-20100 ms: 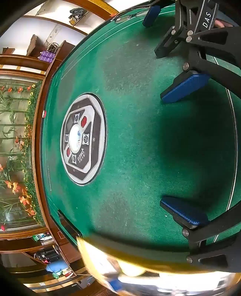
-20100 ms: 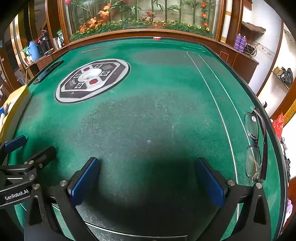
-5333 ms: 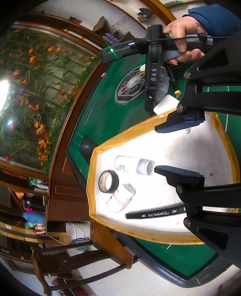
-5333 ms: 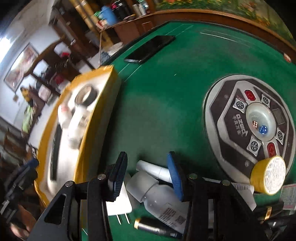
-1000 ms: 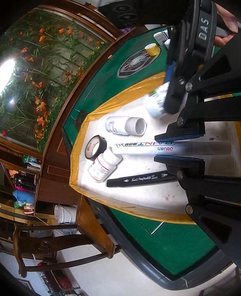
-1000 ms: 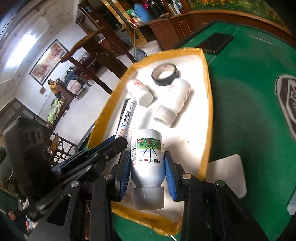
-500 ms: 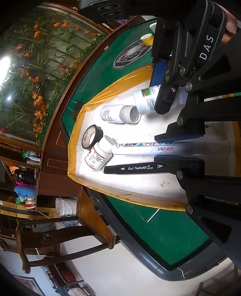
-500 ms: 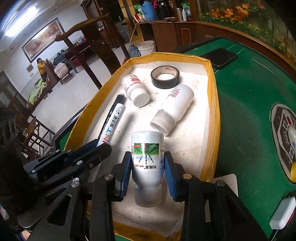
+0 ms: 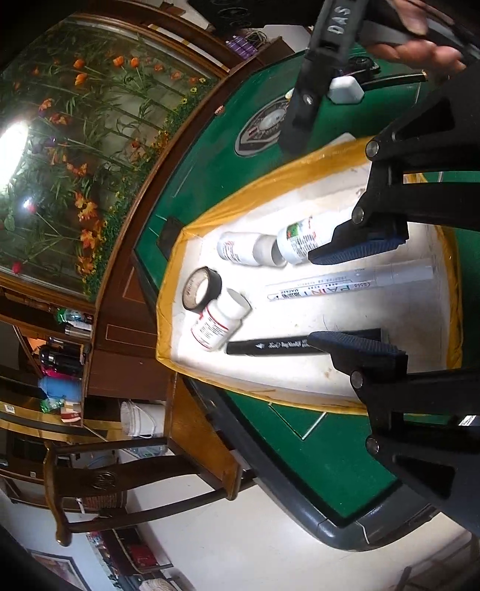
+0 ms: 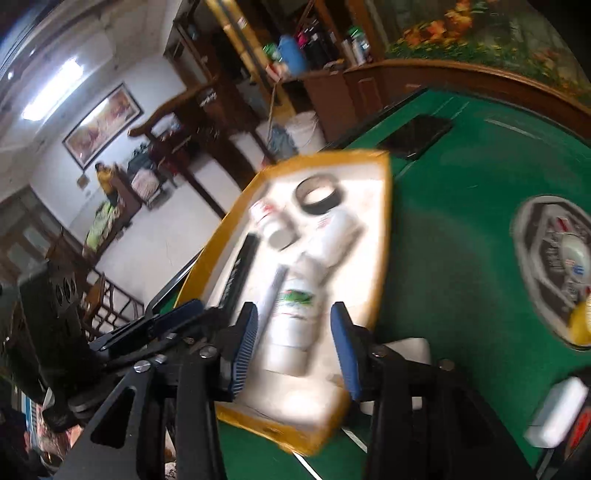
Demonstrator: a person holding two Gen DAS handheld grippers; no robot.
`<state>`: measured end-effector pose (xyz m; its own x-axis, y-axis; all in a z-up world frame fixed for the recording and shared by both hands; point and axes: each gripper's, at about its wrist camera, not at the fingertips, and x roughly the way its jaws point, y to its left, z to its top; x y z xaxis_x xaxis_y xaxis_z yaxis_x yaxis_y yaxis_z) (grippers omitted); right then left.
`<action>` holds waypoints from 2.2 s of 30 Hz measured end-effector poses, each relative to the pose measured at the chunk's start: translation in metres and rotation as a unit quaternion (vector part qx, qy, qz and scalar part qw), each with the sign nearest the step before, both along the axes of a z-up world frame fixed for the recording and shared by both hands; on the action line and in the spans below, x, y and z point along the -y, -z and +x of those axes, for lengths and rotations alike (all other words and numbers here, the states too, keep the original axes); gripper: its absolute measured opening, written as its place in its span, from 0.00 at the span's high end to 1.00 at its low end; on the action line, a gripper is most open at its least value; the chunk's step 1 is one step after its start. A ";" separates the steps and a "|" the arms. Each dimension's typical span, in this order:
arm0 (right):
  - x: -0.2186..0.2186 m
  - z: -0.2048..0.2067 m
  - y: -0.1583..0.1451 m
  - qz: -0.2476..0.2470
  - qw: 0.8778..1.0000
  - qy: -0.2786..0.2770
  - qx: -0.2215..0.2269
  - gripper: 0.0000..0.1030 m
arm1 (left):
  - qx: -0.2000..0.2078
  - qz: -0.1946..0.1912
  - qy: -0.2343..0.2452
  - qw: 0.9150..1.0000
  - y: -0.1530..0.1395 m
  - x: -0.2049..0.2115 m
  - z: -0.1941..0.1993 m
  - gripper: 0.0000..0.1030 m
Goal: Organize rigid objects
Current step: 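Carry the paint marker into the tray with the left tool while the right tool drops the bottle there, then grasp a white square charger with the left tool while the right tool grasps a black marker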
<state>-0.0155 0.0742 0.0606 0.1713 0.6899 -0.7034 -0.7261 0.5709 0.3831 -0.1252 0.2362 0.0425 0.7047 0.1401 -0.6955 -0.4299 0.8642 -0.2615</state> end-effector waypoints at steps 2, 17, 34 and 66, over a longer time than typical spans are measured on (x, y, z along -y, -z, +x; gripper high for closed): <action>0.021 0.010 0.000 -0.010 1.000 0.025 0.010 0.55 | 0.004 0.001 0.001 1.000 -0.003 0.003 0.000 0.61; 0.018 -0.004 0.041 -0.143 0.987 -0.015 0.073 0.50 | 0.002 0.016 0.031 0.999 -0.014 0.024 0.007 0.57; 0.128 -0.020 0.031 -0.084 0.996 0.010 0.009 0.42 | 0.005 0.000 0.157 0.988 -0.028 0.092 0.018 0.41; 0.208 -0.026 0.064 -0.157 0.977 0.102 0.107 0.86 | -0.093 0.079 0.250 0.961 0.025 0.206 0.047 0.32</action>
